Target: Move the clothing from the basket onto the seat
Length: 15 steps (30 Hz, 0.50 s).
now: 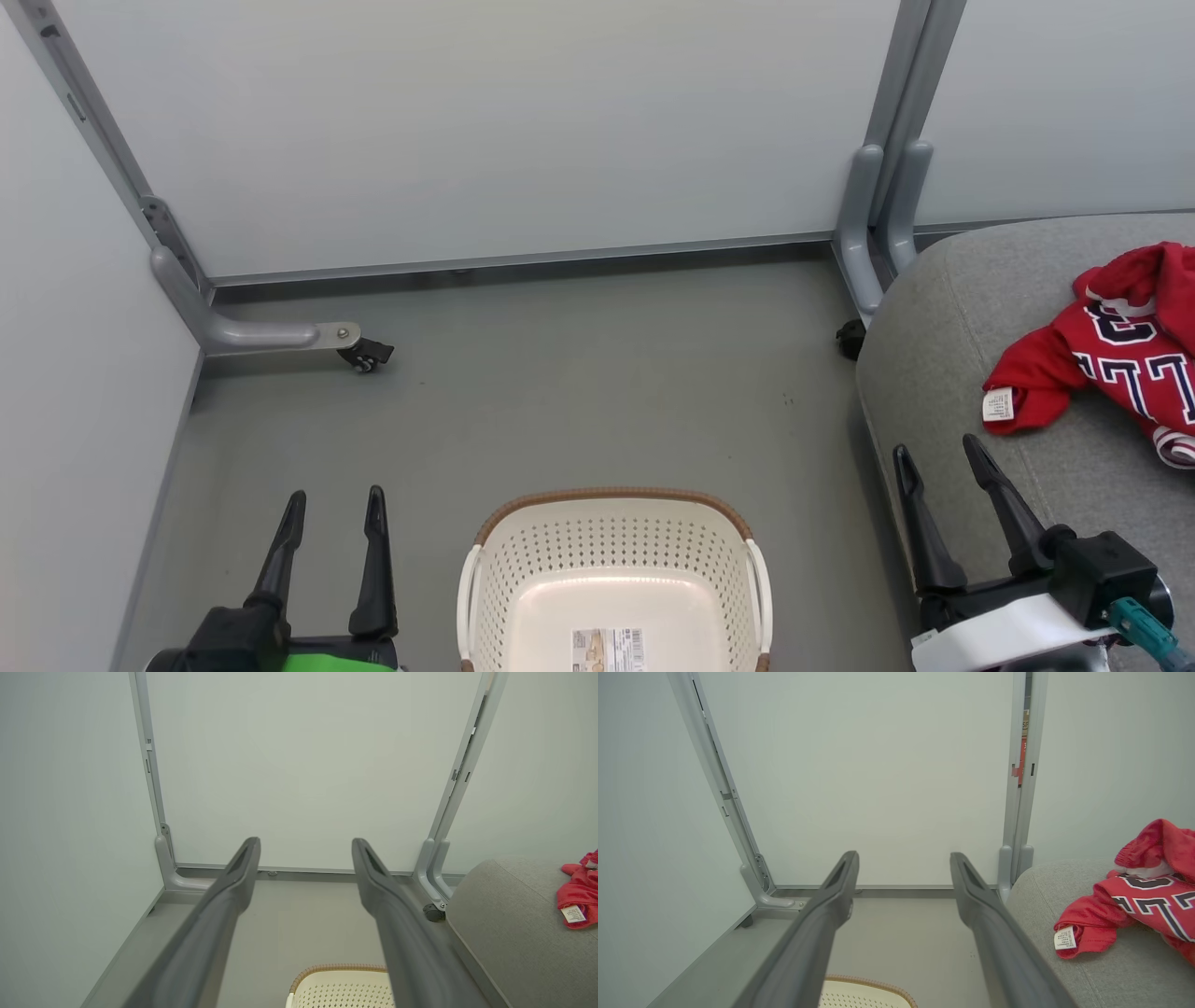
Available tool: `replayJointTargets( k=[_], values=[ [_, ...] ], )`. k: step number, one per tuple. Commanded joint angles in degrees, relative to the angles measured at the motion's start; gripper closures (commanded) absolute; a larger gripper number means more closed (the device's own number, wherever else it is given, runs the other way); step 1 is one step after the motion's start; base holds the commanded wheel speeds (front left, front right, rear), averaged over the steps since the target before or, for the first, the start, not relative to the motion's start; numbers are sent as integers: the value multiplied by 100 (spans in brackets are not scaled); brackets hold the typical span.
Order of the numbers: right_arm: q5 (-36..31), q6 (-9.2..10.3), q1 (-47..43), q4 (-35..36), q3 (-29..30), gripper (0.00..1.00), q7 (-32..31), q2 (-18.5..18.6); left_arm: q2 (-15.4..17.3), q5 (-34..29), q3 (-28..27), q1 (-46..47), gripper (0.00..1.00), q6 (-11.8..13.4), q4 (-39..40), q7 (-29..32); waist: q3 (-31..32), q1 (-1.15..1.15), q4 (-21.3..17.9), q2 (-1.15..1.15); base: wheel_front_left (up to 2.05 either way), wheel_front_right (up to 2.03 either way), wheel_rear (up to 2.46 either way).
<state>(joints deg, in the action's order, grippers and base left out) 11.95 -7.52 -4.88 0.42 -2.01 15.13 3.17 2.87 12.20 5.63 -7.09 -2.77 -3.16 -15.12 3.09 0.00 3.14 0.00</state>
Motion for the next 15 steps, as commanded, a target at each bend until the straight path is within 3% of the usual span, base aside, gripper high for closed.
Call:
replayJointTargets(
  k=[1,15],
  values=[
    [-10,6,-75,-12,27,0,1,5,5,-57,-23,-100,0,-27,-4,-3,7,0,-9,0,0,0,0],
    [-11,6,-152,-50,115,0,1,-19,4,-147,-26,-95,0,-120,-103,-3,64,0,-96,0,0,0,0]
  ],
)
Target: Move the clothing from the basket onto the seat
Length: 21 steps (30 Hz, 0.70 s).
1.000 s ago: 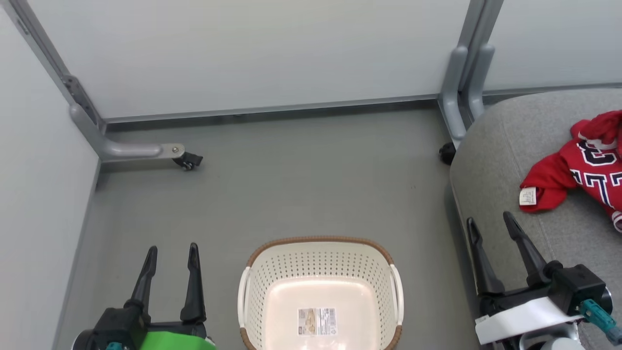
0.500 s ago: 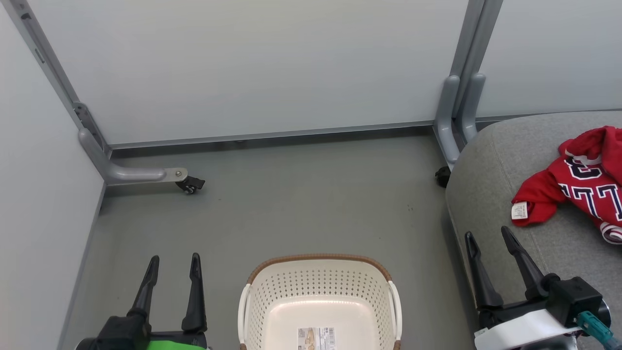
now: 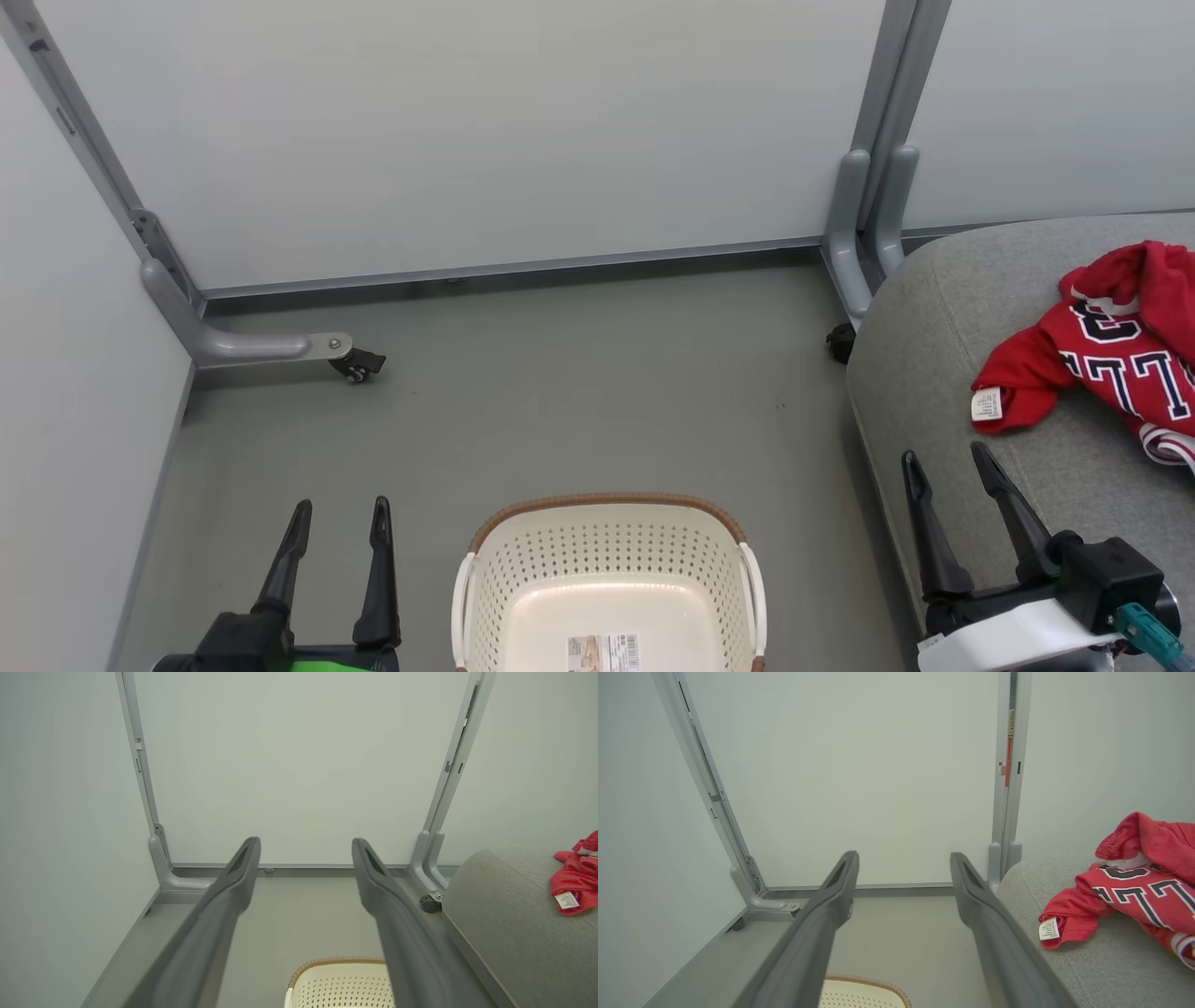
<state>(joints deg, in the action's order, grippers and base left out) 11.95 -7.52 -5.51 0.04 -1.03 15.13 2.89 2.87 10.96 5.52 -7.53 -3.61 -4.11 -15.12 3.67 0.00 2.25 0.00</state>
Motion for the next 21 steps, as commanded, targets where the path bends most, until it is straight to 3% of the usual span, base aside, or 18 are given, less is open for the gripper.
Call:
replayJointTargets(
  k=[1,2,8,21],
  values=[
    [-11,6,-89,-13,21,0,1,8,4,-41,-14,-52,0,-44,-22,-3,10,0,-13,0,0,0,0],
    [1,0,-2,-4,2,100,0,-2,0,-15,-1,0,100,-17,-17,0,9,0,-12,0,0,0,0],
    [28,0,-75,-308,-23,100,-9,-51,-3,6,20,-26,100,-17,-327,5,10,0,-19,0,0,0,0],
    [1466,1,141,-479,18,100,-301,27,49,1445,-122,220,100,-79,-436,316,-30,0,-39,0,0,0,0]
  ],
)
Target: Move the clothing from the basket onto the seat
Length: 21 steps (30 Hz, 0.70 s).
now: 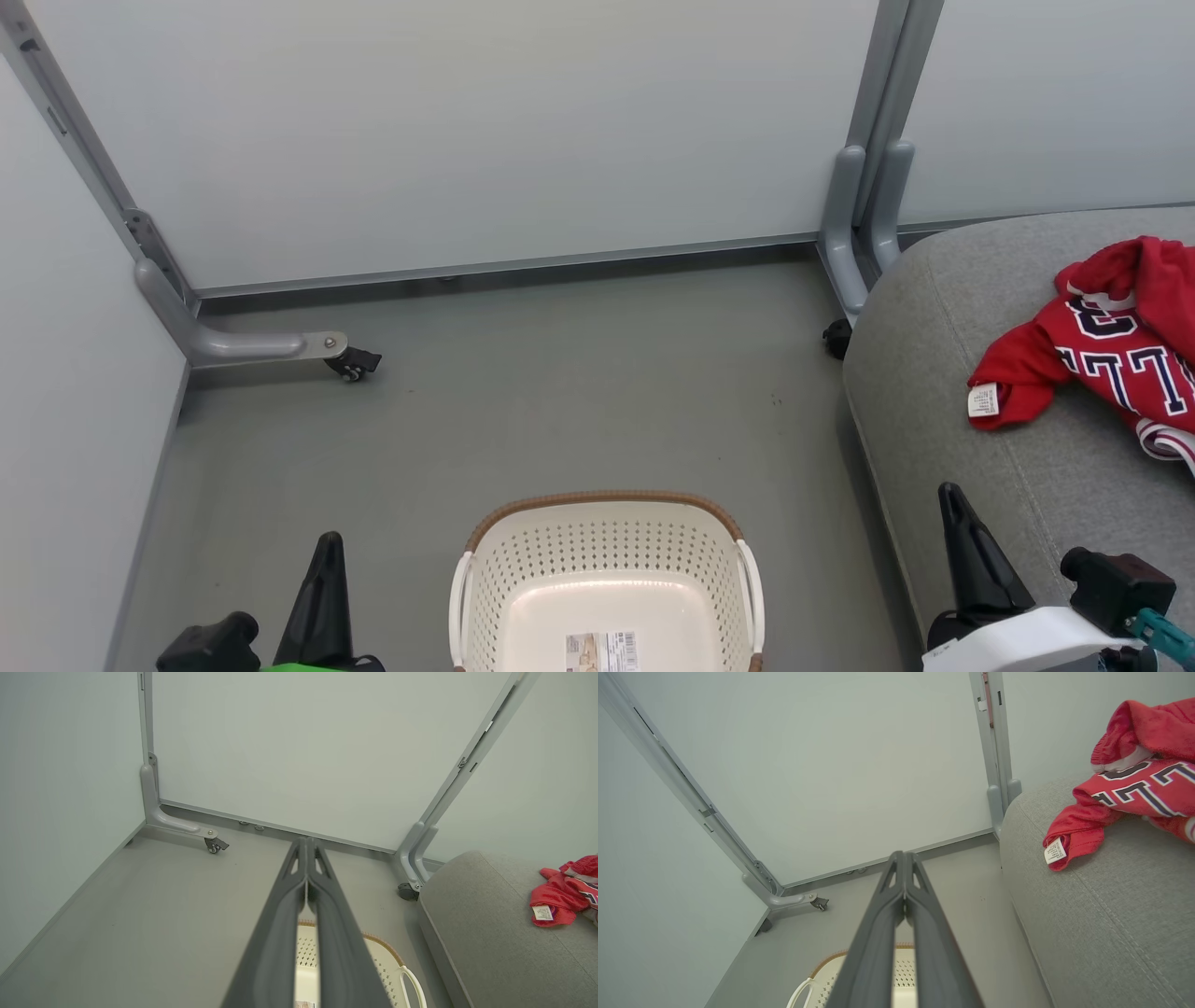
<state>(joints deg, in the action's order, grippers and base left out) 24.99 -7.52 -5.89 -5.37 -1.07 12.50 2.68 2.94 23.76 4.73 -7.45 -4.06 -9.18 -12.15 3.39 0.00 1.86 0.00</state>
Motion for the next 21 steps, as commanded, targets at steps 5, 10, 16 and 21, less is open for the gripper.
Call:
replayJointTargets(
  k=[5,10,16,21],
  values=[
    [671,1,256,-5,44,100,-147,73,60,676,-97,303,100,-59,22,134,-17,0,-9,0,0,0,0],
    [1130,1,328,-63,67,100,-248,92,73,1139,-149,388,100,-81,-22,240,-33,0,-17,0,0,0,0],
    [1674,1,414,-133,98,100,-373,112,88,1683,-214,484,100,-106,-58,366,-52,0,-27,0,0,0,0],
    [2071,2,471,-185,123,100,-466,125,97,2087,-262,550,100,-124,-84,464,-67,0,-35,0,0,0,0]
  ],
)
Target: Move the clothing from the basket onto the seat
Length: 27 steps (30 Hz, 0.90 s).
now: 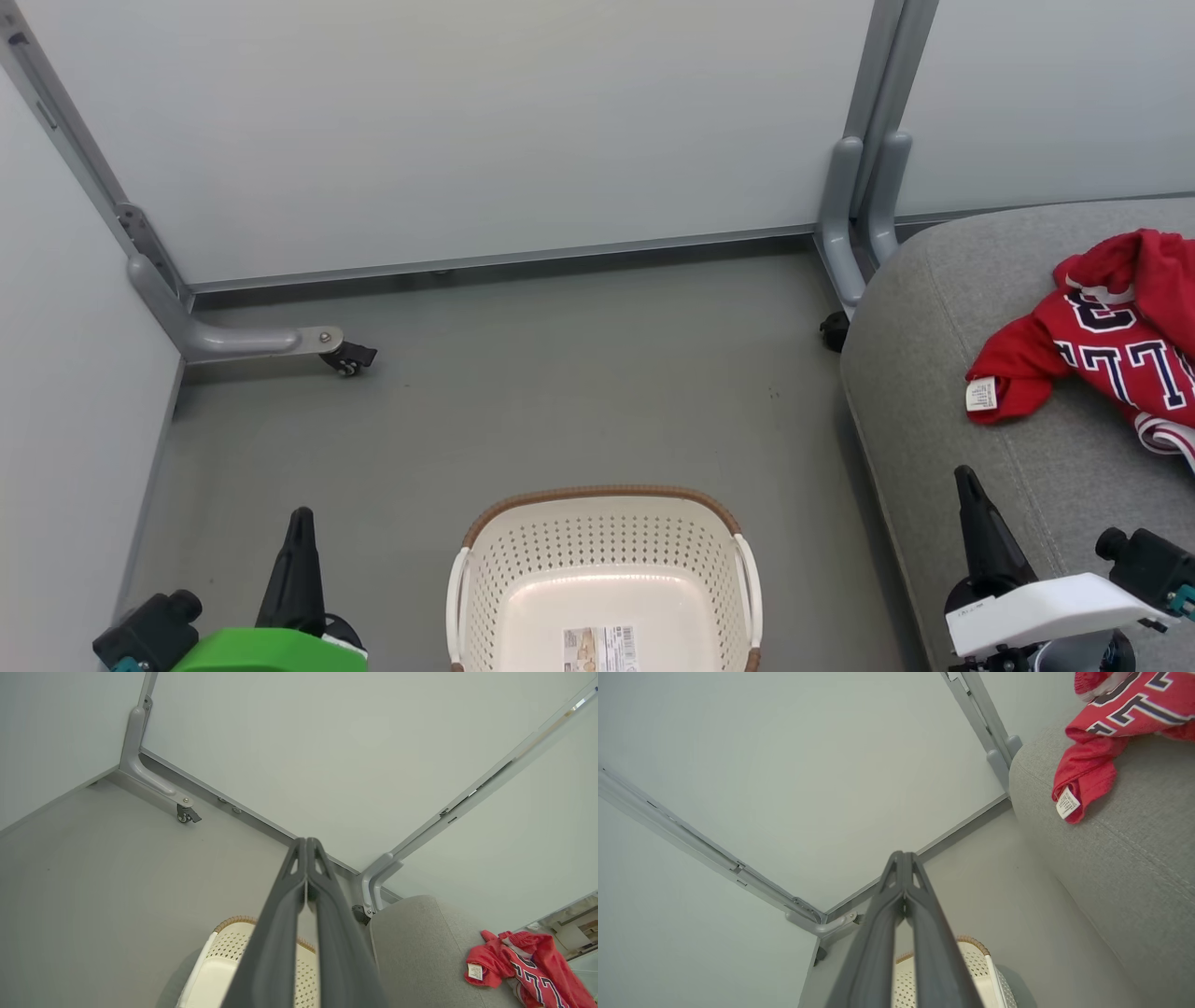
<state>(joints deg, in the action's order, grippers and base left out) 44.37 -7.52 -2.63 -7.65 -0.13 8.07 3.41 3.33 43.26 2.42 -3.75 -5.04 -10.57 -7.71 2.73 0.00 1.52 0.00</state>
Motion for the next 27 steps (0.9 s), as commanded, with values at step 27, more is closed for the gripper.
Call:
replayJointTargets(
  k=[27],
  values=[
    [1999,2,436,-209,179,100,-500,87,78,2027,-297,511,100,-116,-88,504,-86,0,-45,0,0,0,0]
  ],
)
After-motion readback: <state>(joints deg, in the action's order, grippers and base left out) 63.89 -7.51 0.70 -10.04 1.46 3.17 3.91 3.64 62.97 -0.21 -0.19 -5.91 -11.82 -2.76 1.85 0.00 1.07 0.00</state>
